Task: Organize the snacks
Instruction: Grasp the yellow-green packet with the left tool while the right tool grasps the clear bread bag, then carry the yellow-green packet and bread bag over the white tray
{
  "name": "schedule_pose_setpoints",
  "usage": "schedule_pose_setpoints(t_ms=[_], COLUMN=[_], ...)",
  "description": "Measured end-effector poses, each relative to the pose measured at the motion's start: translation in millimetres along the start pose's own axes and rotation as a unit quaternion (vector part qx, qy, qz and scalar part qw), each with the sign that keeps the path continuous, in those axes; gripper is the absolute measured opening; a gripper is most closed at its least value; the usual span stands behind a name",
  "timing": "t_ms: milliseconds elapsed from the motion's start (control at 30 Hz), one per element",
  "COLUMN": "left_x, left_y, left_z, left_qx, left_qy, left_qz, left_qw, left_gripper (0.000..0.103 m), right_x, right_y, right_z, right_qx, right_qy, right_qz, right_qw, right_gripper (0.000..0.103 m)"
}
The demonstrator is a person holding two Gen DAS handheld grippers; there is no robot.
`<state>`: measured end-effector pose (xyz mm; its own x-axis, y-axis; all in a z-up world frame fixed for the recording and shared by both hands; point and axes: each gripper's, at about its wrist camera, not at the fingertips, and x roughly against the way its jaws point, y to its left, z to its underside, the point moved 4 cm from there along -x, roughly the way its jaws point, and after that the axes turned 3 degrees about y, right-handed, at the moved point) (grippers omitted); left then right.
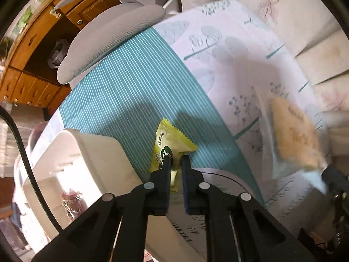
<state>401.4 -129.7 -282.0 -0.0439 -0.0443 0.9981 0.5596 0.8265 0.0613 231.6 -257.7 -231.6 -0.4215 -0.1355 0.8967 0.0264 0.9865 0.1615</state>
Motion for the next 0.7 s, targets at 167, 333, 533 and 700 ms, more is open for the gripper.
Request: schedule_pose_setpoints(t_ms=[167, 333, 533, 700], left_x=[18.2, 48.7, 53.7, 32.7], left_y=[13.0, 17.9, 12.7, 11.2], left_z=[9.5, 16.2, 23.9, 23.1], left_qx=[0.023, 0.052, 0.037, 0.042], left_qy=[-0.02, -0.046, -0.049, -0.022], left_qz=[0.038, 0.07, 0.063, 0.065], left_qw=[0.9988, 0.9951, 0.9961, 0.9968], left_gripper=[0.001, 0.001, 0.004, 0.016], right_x=[12.2, 23.8, 34.7, 44.8], right_y=[3.5, 5.1, 10.2, 12.8], right_z=[3.0, 2.7, 4.5, 10.6], right_qx=[-0.005, -0.041, -0.074, -0.077], right_qy=[0.004, 0.012, 0.025, 0.031], right_qz=[-0.019, -0.072, -0.116, -0.138], right_qw=[1.0, 0.996, 0.99, 0.987], right_gripper=[0.001, 0.001, 0.001, 0.001])
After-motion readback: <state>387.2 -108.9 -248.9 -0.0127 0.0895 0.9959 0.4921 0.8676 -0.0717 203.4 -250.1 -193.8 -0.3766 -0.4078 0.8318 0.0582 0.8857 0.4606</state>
